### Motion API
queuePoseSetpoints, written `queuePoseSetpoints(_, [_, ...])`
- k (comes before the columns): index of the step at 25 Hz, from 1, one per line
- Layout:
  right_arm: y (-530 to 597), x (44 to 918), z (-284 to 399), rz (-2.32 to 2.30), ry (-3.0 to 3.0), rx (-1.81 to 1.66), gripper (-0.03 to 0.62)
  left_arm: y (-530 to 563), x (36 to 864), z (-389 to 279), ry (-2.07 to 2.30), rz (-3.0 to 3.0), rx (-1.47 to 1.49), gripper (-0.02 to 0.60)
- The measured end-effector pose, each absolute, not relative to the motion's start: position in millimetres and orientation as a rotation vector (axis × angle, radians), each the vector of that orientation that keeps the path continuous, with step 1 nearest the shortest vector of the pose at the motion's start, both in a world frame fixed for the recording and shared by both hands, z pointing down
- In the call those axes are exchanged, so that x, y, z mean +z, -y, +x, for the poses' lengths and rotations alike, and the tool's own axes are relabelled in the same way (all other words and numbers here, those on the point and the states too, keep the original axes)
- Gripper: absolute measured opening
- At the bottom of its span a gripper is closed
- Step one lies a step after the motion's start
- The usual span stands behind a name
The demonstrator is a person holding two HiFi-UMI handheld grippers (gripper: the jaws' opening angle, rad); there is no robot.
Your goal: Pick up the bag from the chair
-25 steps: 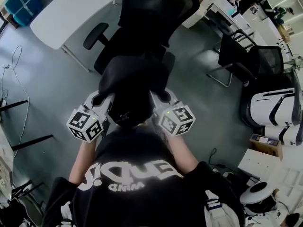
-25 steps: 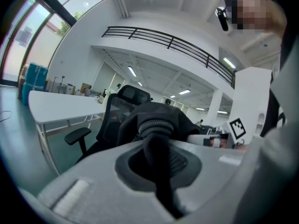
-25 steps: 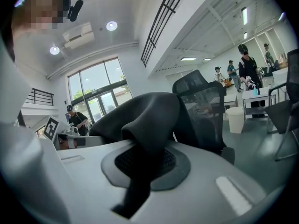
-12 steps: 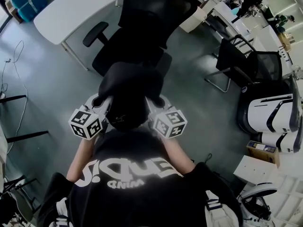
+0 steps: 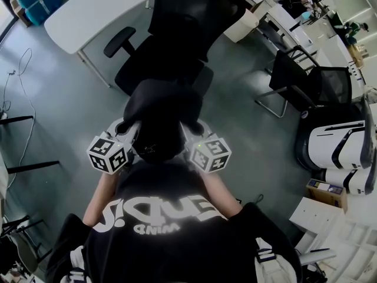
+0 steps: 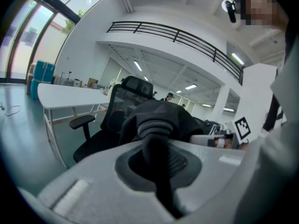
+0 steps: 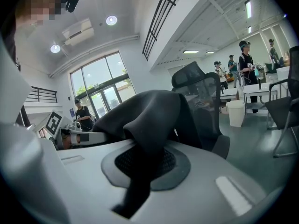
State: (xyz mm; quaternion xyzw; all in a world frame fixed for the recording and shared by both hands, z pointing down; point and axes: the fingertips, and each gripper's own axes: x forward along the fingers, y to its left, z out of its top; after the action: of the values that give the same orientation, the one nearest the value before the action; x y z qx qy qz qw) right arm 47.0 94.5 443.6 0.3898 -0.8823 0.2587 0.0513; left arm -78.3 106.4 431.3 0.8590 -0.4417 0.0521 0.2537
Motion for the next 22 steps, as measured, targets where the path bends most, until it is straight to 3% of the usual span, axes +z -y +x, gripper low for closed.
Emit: queuePoseSetpoints(22, [-92.7,443.6,46.9,1.199,2.678,0.793,0.026,-107.2,432.3,-76.8,1.227,2.308,0.149,0.013])
